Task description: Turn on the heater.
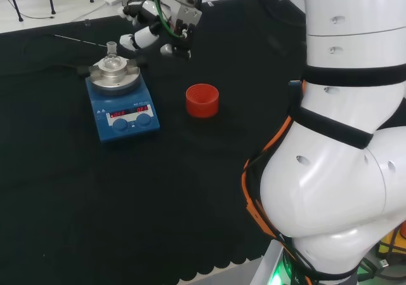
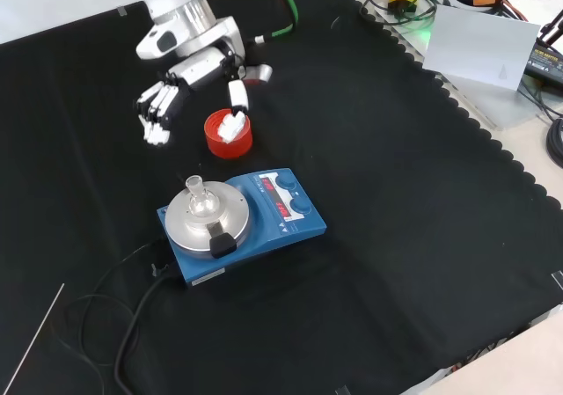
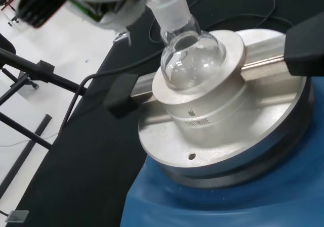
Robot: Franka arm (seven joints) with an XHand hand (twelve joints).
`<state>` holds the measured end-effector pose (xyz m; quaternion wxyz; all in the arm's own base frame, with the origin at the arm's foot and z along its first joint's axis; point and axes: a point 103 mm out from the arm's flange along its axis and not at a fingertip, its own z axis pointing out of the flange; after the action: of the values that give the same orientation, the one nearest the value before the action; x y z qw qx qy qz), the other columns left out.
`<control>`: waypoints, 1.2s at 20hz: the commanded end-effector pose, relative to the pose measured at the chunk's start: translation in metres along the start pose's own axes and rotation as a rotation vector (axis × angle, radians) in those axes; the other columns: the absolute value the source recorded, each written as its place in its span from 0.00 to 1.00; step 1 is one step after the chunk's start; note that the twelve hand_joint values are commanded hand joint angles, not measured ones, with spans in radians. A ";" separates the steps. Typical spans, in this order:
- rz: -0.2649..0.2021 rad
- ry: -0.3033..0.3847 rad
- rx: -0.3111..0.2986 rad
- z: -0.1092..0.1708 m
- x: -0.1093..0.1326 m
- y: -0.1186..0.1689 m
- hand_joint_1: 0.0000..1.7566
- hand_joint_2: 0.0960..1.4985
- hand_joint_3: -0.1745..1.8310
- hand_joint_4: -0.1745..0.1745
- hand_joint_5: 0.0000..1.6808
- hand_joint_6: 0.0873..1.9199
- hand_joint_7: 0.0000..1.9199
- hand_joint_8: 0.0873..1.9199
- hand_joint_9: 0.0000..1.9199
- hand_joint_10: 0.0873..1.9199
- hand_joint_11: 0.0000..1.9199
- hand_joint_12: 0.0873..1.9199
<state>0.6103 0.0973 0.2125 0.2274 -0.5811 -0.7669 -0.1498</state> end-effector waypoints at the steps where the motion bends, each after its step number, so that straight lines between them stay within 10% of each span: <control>1: -0.002 -0.029 -0.017 -0.019 0.005 -0.023 0.48 0.31 0.46 0.59 0.23 0.05 0.13 0.28 0.22 0.30 0.00 0.68; 16: 0.098 -0.165 0.119 -0.022 0.032 -0.098 0.48 0.33 0.44 0.60 0.23 0.02 0.15 0.29 0.25 0.31 0.04 0.71; 24: 0.158 -0.258 0.207 -0.013 0.053 -0.114 0.59 0.34 0.47 0.58 0.26 0.00 0.31 0.31 0.44 0.27 0.28 0.65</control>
<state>0.5100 0.0889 0.2516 0.1977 -0.6208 -0.7581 -0.0286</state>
